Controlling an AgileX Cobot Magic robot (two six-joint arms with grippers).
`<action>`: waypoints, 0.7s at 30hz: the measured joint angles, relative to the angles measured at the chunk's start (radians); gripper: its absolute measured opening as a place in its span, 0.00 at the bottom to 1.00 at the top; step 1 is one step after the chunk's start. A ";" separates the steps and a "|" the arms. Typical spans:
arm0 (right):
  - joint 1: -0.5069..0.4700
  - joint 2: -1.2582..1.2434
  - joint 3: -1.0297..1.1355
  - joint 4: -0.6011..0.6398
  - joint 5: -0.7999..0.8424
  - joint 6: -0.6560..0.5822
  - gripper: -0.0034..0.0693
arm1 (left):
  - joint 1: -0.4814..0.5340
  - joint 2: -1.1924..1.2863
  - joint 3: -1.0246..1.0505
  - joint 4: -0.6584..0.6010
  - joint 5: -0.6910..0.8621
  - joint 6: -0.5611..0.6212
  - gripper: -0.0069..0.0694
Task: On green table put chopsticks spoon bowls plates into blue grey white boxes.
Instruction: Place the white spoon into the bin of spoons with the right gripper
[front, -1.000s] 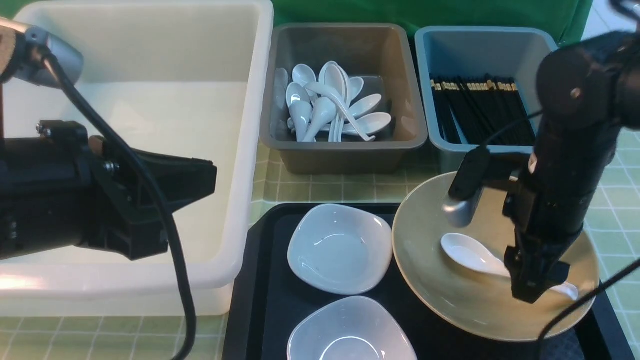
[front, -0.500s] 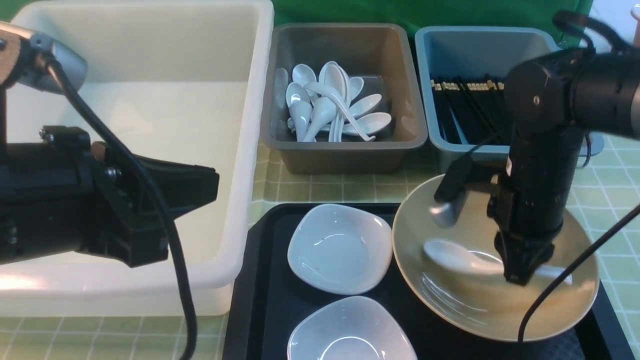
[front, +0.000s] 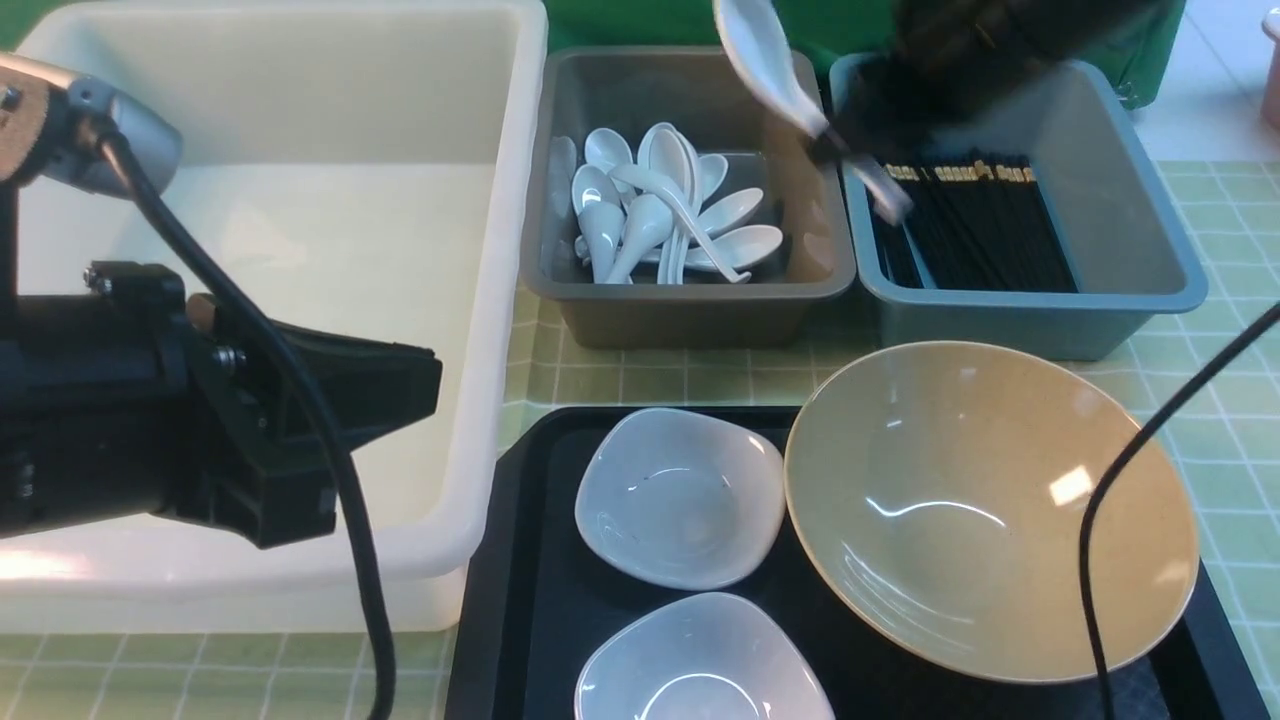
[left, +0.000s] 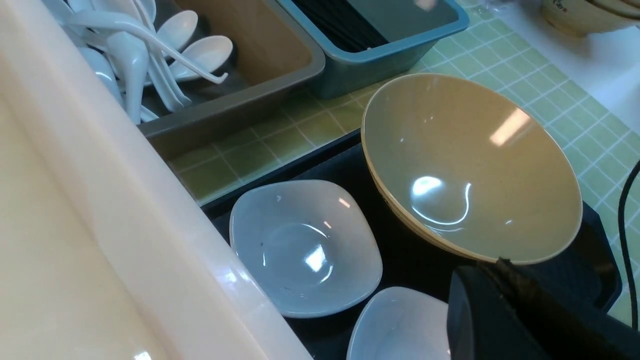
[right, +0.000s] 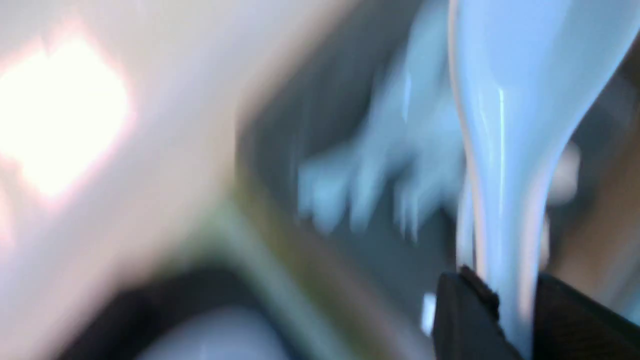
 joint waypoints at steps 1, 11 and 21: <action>0.015 0.031 -0.002 0.039 -0.110 0.001 0.25 | 0.000 0.000 0.000 0.000 0.000 0.000 0.09; 0.036 0.325 -0.047 0.080 -0.386 0.125 0.48 | 0.000 0.000 0.000 0.000 0.019 0.000 0.09; 0.004 0.269 -0.103 0.080 -0.190 0.138 0.96 | 0.000 0.000 0.000 0.000 0.026 0.000 0.09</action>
